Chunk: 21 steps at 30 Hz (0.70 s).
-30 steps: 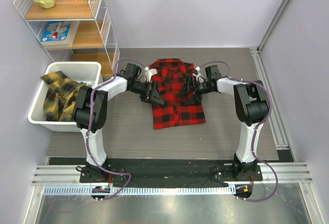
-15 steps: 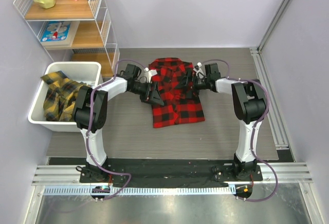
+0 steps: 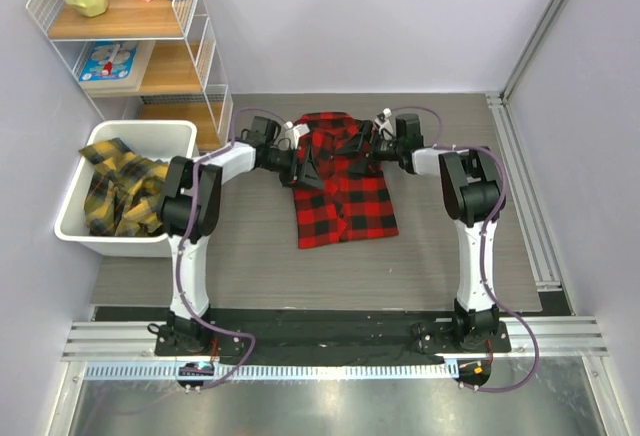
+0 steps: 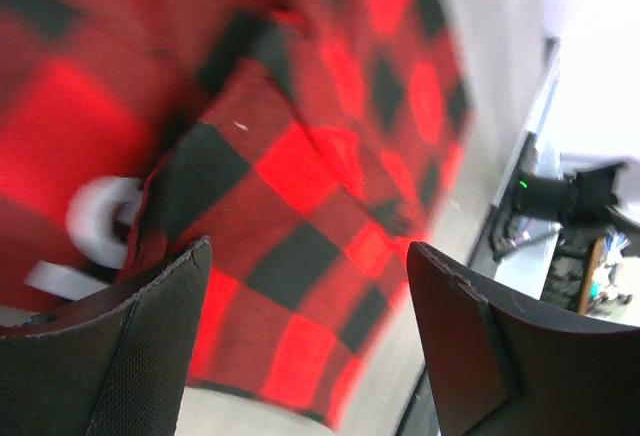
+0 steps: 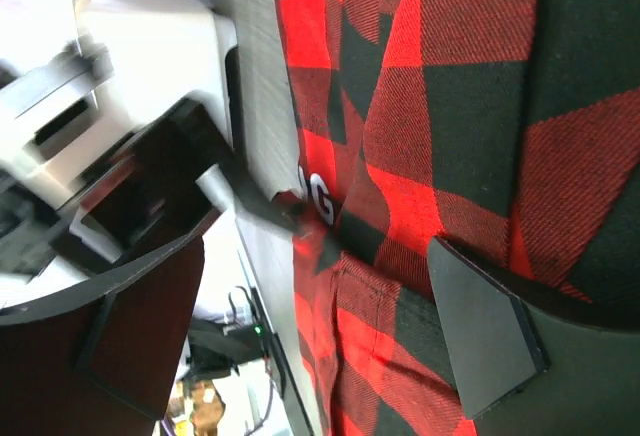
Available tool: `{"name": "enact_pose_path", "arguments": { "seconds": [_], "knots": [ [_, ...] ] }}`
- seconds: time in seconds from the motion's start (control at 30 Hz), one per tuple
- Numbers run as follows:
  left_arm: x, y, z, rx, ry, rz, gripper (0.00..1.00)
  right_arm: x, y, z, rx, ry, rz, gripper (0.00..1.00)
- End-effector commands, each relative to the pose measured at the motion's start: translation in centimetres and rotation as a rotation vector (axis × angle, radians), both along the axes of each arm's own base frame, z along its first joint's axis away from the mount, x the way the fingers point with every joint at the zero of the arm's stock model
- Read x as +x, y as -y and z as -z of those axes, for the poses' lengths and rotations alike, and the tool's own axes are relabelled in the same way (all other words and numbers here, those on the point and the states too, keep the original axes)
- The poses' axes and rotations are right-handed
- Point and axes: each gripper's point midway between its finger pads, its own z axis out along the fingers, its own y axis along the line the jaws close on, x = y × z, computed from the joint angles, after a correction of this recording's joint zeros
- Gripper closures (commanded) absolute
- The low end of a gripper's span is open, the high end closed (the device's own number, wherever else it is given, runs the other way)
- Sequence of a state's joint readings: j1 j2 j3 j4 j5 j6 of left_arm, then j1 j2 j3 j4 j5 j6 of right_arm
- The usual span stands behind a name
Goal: Fold and stack the long sleeve shirts
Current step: Fold the shirt
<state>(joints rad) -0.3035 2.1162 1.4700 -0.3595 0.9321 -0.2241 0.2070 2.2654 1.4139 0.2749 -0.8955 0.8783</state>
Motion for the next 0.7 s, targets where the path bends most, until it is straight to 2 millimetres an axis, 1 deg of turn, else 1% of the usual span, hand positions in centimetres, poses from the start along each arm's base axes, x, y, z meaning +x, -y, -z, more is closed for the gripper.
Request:
{"name": "enact_pose_path", "arguments": {
  "seconds": [0.0,0.03,0.07,0.1,0.13,0.17,0.2,0.23,0.27,0.3,0.33,0.37,0.4,0.43,0.47,0.5,0.53,0.57,0.63,0.67],
  "knots": [
    [2.8,-1.9,4.3,0.052,-0.086,-0.120,0.22,1.1,3.1,2.1,-0.079,0.059,-0.005,0.00],
    [3.6,-3.4,5.6,0.068,-0.112,-0.159,0.22,1.1,3.6,2.2,-0.092,0.067,-0.006,0.00],
    [3.7,-4.0,6.0,0.073,-0.127,-0.172,0.22,1.5,4.0,1.7,-0.098,0.091,-0.010,0.00],
    [3.8,-4.5,6.0,0.073,-0.125,-0.177,0.23,1.4,4.2,1.3,-0.105,0.104,-0.027,0.00],
    [3.9,-4.8,5.4,0.064,-0.109,-0.172,0.23,1.4,4.7,-0.7,-0.082,0.131,-0.038,0.00],
    [3.1,-4.8,4.5,0.036,-0.107,-0.125,0.23,1.4,4.9,-2.0,-0.066,0.149,-0.050,0.00],
    [2.9,-4.6,3.2,0.014,-0.079,-0.096,0.23,0.8,5.0,-3.4,-0.047,0.152,-0.069,0.00],
    [2.2,-4.4,1.1,-0.010,-0.037,-0.068,0.23,-0.1,5.3,-6.8,-0.036,0.231,-0.102,0.00],
    [1.0,-3.7,-0.3,-0.038,-0.007,-0.022,0.22,-2.0,5.5,-6.8,-0.039,0.173,-0.124,0.00],
    [0.2,-3.6,-1.2,-0.041,0.002,-0.007,0.21,-3.2,5.6,-7.8,-0.036,0.179,-0.143,0.00],
    [-1.3,-3.3,-1.4,-0.047,-0.017,0.010,0.21,-4.7,5.3,-8.5,-0.027,0.184,-0.176,0.00],
    [-2.7,-2.2,-3.7,-0.079,0.014,0.051,0.21,-7.2,5.3,-9.1,-0.022,0.155,-0.187,0.00],
    [-3.9,-1.8,-4.4,-0.089,0.011,0.072,0.21,-8.6,5.0,-9.3,-0.011,0.138,-0.199,0.00],
    [-5.2,-1.2,-4.9,-0.097,0.007,0.093,0.21,-10.4,4.2,-9.7,0.025,0.091,-0.218,0.00],
    [-7.0,-0.8,-5.4,-0.107,-0.009,0.115,0.21,-13.1,2.8,-9.6,0.041,0.073,-0.254,0.00],
    [-9.0,0.7,-5.8,-0.129,-0.036,0.160,0.21,-14.4,1.7,-9.6,0.059,0.063,-0.278,0.00],
    [-10.1,1.2,-5.8,-0.140,-0.054,0.173,0.21,-16.3,1.1,-8.5,0.075,-0.008,-0.285,0.00],
    [-12.5,1.9,-5.3,-0.143,-0.113,0.194,0.21,-17.0,-0.2,-8.7,0.085,0.038,-0.322,0.00],
    [-13.3,2.5,-4.6,-0.154,-0.108,0.212,0.21,-17.5,-0.6,-7.4,0.081,-0.007,-0.346,0.00],
    [-14.0,2.6,-3.8,-0.151,-0.136,0.219,0.21,-18.1,-1.0,-6.7,0.081,-0.008,-0.372,0.00]
  ]
}}
